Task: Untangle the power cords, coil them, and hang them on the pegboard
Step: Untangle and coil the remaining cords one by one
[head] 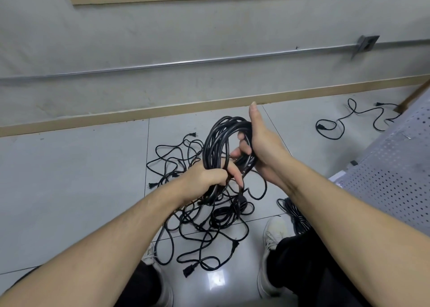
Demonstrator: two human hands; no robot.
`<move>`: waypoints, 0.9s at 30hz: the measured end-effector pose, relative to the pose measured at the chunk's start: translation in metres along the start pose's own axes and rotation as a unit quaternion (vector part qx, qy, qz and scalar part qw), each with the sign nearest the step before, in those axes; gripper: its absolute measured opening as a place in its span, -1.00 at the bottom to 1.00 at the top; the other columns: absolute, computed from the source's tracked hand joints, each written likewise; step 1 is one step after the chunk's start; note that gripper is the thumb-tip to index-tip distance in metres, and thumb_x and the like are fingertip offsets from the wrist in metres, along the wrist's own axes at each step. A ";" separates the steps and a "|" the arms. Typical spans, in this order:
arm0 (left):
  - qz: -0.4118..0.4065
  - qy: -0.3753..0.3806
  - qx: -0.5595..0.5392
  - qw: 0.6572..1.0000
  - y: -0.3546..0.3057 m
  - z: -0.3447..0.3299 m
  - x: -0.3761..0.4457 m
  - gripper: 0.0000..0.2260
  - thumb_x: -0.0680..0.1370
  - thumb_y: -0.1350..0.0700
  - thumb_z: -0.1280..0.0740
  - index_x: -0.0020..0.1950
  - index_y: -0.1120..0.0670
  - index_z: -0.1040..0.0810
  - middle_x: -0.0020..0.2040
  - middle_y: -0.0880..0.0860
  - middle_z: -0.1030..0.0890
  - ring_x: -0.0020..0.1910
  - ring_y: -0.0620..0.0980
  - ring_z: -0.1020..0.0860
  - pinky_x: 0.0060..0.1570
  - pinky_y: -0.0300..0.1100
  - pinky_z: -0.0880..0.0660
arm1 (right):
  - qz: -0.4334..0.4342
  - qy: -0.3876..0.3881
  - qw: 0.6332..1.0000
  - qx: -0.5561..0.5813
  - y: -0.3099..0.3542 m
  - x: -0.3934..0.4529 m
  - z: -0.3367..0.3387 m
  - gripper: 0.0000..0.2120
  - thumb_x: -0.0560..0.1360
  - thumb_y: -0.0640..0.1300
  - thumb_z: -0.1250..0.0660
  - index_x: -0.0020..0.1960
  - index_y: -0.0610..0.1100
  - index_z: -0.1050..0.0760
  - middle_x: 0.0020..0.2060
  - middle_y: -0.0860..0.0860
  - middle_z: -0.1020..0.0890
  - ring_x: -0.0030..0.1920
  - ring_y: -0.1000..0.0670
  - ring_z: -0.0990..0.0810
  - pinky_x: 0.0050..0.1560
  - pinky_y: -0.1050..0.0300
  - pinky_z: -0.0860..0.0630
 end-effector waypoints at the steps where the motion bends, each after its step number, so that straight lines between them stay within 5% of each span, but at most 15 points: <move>1: -0.001 0.018 -0.029 0.999 -0.001 -0.001 -0.001 -0.75 0.34 0.23 -0.21 -0.15 0.15 -0.67 -0.05 0.02 -0.67 0.02 0.01 -0.62 0.01 -0.21 -0.48 | -0.013 0.005 1.000 0.012 0.000 0.000 0.000 -0.30 0.47 0.55 -0.08 -0.31 -0.09 -0.43 -0.55 -0.01 -0.28 -0.36 -0.09 -0.61 -0.05 -0.06 -0.49; 4: 0.023 0.079 -0.124 0.989 0.000 -0.005 -0.002 -0.79 0.32 0.23 -0.23 -0.19 0.17 -0.64 -0.03 0.25 -0.67 0.07 0.12 -0.65 0.08 -0.08 -0.57 | -0.054 0.038 0.997 0.042 0.000 -0.001 -0.002 -0.28 0.46 0.57 -0.05 -0.37 -0.08 -0.37 -0.54 -0.01 -0.25 -0.47 -0.07 -0.53 -0.03 -0.05 -0.51; 7: 0.056 0.108 -0.186 0.975 0.004 -0.010 -0.001 -0.82 0.28 0.19 -0.27 -0.24 0.13 -0.65 -0.17 0.20 -0.60 -0.16 0.11 -0.60 -0.14 -0.12 -0.55 | -0.076 0.059 0.994 0.046 -0.002 -0.001 -0.005 -0.29 0.48 0.56 -0.02 -0.38 -0.08 -0.34 -0.55 0.00 -0.23 -0.52 -0.04 -0.48 -0.20 0.06 -0.49; 10: 0.083 0.114 -0.217 0.966 0.007 -0.008 0.002 -0.78 0.22 0.12 -0.31 -0.22 0.12 -0.68 -0.22 0.18 -0.54 -0.24 0.06 -0.51 -0.12 -0.06 -0.45 | -0.076 0.058 0.994 0.060 -0.005 0.002 -0.006 -0.30 0.49 0.54 -0.04 -0.36 -0.09 -0.35 -0.54 0.00 -0.26 -0.51 -0.04 -0.45 -0.31 0.11 -0.49; 12: 0.098 0.078 -0.229 0.965 0.011 -0.003 0.005 -0.77 0.21 0.14 -0.31 -0.21 0.14 -0.67 -0.22 0.21 -0.49 -0.25 0.07 -0.46 -0.12 -0.03 -0.39 | -0.058 0.068 0.993 0.076 -0.005 0.003 -0.006 -0.30 0.50 0.54 -0.04 -0.25 -0.11 -0.43 -0.50 -0.02 -0.41 -0.42 -0.06 -0.52 -0.28 0.10 -0.54; 16: 0.056 -0.050 -0.262 0.962 0.003 0.006 0.009 -0.83 0.34 0.24 -0.20 -0.28 0.14 -0.60 -0.26 0.16 -0.45 -0.29 0.04 -0.51 -0.03 0.00 -0.47 | -0.035 0.146 0.987 0.050 -0.008 0.005 -0.013 -0.19 0.53 0.51 0.10 0.17 -0.13 -0.56 -0.17 -0.05 -0.72 -0.14 -0.07 -0.67 0.11 -0.08 -0.62; 19: 0.012 -0.148 -0.336 0.930 -0.005 0.021 0.009 -0.70 0.48 0.32 -0.11 -0.30 0.10 -0.56 -0.27 0.10 -0.49 -0.32 0.00 -0.53 -0.18 -0.08 -0.57 | -0.035 0.158 0.986 -0.031 -0.018 0.005 -0.017 -0.34 0.60 0.44 0.07 0.21 -0.02 -0.54 -0.15 0.03 -0.69 -0.16 0.03 -0.63 -0.03 0.04 -0.52; 23: -0.048 -0.253 -0.366 0.894 -0.002 0.044 0.009 -0.82 0.37 0.25 -0.18 -0.29 0.07 -0.56 -0.22 0.01 -0.54 -0.22 -0.02 -0.50 -0.03 -0.02 -0.57 | -0.090 0.195 0.943 -0.253 -0.039 -0.005 -0.021 -0.43 0.52 0.49 -0.14 0.29 0.12 -0.52 0.15 0.07 -0.65 0.10 0.00 -0.65 0.13 -0.07 -0.58; 27: -0.072 -0.300 -0.303 0.902 -0.002 0.045 0.005 -0.81 0.37 0.26 -0.18 -0.32 0.06 -0.56 -0.25 -0.01 -0.53 -0.10 0.12 -0.46 -0.02 -0.10 -0.60 | -0.241 0.236 0.912 -0.233 -0.052 -0.015 -0.023 -0.27 0.42 0.56 -0.18 0.11 -0.09 -0.54 -0.16 -0.05 -0.73 -0.23 0.00 -0.71 -0.25 0.14 -0.64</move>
Point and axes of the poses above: each hand's wrist, its own x-axis towards the middle knuckle, its own z-axis out of the back of the hand, y = z × x, the point moved 4 cm from there along x, towards the middle knuckle
